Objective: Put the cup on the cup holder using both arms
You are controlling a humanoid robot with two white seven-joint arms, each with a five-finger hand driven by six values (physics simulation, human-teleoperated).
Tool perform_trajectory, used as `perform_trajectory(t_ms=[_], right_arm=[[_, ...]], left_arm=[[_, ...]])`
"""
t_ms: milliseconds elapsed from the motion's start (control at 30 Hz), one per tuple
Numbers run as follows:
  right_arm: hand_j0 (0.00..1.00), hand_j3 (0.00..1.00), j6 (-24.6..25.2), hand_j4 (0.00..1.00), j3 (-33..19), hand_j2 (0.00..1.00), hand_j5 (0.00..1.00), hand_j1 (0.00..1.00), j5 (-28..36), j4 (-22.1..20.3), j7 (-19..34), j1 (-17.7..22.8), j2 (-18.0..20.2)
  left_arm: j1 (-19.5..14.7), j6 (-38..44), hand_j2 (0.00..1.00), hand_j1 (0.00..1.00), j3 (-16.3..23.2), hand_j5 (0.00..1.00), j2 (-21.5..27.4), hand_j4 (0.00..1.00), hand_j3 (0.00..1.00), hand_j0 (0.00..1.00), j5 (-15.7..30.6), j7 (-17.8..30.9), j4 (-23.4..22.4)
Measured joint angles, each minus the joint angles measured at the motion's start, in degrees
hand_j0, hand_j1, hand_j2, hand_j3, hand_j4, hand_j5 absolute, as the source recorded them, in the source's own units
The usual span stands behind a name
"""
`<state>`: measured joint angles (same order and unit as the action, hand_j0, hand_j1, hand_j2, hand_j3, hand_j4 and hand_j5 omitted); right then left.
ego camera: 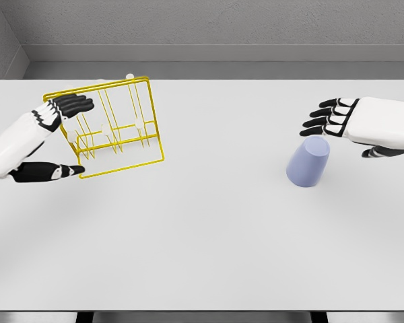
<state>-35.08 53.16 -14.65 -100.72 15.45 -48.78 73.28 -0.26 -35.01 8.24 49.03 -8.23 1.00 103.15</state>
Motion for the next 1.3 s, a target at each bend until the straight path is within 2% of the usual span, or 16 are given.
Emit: perform_trajectory(t_ms=[167, 233, 267, 367, 467, 700, 833, 1000, 1300], right_arm=[[1.00, 1.00, 0.00, 1.00, 0.04, 1.00, 1.00, 1.00, 0.35, 0.11, -0.18, -0.44, -0.21], [1.00, 1.00, 0.02, 1.00, -0.10, 1.00, 1.00, 1.00, 0.48, 0.72, 0.38, -2.48, -0.48], [1.00, 1.00, 0.03, 1.00, -0.15, 1.00, 1.00, 1.00, 0.59, 1.34, 2.46, -3.78, -0.98], [1.00, 1.00, -0.01, 1.00, -0.13, 1.00, 1.00, 1.00, 0.97, 5.00, 12.45, -5.63, -5.13], [1.00, 1.00, -0.05, 1.00, 0.29, 1.00, 1.00, 1.00, 1.23, 8.67, 16.96, -5.71, -9.55], [1.00, 1.00, -0.05, 1.00, 1.89, 1.00, 1.00, 1.00, 0.05, 14.33, 19.32, -6.15, -15.68], [1.00, 1.00, -0.07, 1.00, 2.86, 1.00, 1.00, 1.00, -2.17, 17.68, 19.51, -5.98, -17.42], [1.00, 1.00, -0.06, 1.00, 3.75, 1.00, 1.00, 1.00, -4.79, 20.66, 19.56, -5.98, -19.84], [1.00, 1.00, -0.06, 1.00, 5.48, 1.00, 1.00, 1.00, -6.47, 19.98, 19.57, -5.89, -20.87]], left_arm=[[-1.05, 0.00, 1.00, 1.00, -0.10, 1.00, -1.23, 1.00, 1.00, 1.00, 0.09, -0.02, -0.04], [-1.32, 0.00, 1.00, 1.00, -0.12, 1.00, -1.78, 1.00, 1.00, 1.00, 0.21, -0.05, -0.06], [-1.49, 0.00, 1.00, 1.00, -0.13, 1.00, -2.16, 1.00, 1.00, 1.00, 0.24, -0.06, -0.05], [-1.05, 0.00, 1.00, 1.00, -0.11, 1.00, -3.27, 1.00, 1.00, 1.00, 0.23, -0.06, -0.07], [-1.41, 0.00, 1.00, 1.00, -0.12, 1.00, -5.25, 1.00, 1.00, 1.00, 0.48, -0.08, -0.12], [-1.41, 0.00, 1.00, 1.00, -0.11, 1.00, -7.48, 1.00, 1.00, 1.00, 0.66, -0.04, -0.72], [-1.05, 0.00, 1.00, 1.00, 0.38, 1.00, -9.73, 1.00, 1.00, 1.00, 0.84, -0.09, -0.59], [-1.41, 0.00, 1.00, 1.00, 6.01, 1.00, -11.81, 1.00, 1.00, 1.00, 4.28, -0.10, -0.33], [-1.41, 0.00, 1.00, 1.00, 15.71, 1.00, -12.35, 1.00, 1.00, 1.00, 6.73, -0.03, -1.00]])
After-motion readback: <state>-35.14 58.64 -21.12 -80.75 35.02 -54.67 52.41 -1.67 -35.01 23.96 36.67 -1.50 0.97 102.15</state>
